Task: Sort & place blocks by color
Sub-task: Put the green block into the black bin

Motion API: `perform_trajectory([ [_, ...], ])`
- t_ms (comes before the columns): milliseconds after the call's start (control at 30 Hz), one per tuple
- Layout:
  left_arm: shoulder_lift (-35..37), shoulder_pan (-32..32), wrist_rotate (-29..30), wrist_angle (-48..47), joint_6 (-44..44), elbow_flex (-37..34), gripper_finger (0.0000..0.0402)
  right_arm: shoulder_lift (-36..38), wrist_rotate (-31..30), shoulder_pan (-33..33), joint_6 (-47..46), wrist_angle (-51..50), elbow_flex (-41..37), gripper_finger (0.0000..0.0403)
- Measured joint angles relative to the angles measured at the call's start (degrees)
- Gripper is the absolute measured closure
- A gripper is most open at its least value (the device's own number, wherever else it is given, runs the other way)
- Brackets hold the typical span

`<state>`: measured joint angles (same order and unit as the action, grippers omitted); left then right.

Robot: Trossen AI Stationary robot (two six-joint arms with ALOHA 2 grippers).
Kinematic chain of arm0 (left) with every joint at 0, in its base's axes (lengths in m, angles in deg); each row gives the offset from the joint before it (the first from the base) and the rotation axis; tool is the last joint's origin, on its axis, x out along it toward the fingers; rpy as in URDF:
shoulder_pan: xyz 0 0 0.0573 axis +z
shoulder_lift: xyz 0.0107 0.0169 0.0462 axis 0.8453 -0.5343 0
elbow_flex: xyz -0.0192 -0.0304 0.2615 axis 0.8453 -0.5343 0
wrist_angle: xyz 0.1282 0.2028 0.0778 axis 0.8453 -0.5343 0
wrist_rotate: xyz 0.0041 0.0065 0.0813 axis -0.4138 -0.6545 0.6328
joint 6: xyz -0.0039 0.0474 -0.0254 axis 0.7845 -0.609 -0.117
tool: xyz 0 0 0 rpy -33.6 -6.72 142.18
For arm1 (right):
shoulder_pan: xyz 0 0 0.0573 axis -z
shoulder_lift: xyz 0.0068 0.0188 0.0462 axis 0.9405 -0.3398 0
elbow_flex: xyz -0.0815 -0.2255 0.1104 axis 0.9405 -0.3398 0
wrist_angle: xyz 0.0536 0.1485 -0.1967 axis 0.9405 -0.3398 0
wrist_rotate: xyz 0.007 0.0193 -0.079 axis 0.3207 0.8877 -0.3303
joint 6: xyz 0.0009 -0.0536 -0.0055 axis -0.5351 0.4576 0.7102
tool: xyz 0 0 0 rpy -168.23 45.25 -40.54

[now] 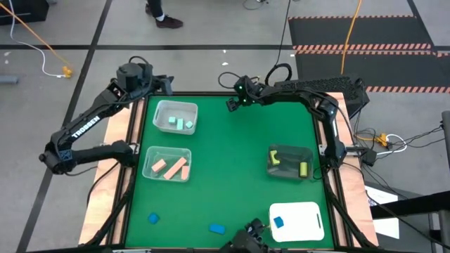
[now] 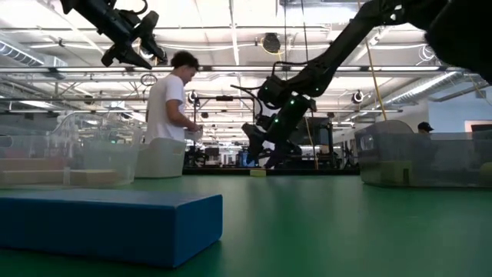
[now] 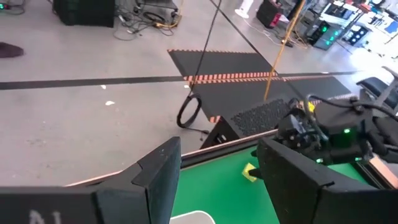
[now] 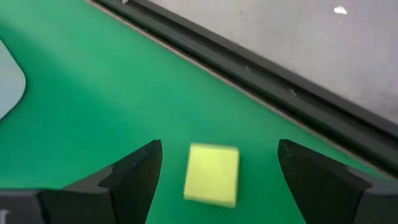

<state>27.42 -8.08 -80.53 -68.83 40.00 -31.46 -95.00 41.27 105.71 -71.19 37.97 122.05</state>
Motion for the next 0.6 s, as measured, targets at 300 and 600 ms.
perform_trajectory([
  [300,0.00,2.23,-3.80,0.07,0.83,-0.02,0.0188,-2.43,0.15,0.50,4.56,-5.61,3.38,0.0110],
  [600,0.00,3.43,-3.82,0.11,0.95,-0.02,0.0188,-2.49,2.64,0.35,4.56,-6.92,3.34,0.0228],
])
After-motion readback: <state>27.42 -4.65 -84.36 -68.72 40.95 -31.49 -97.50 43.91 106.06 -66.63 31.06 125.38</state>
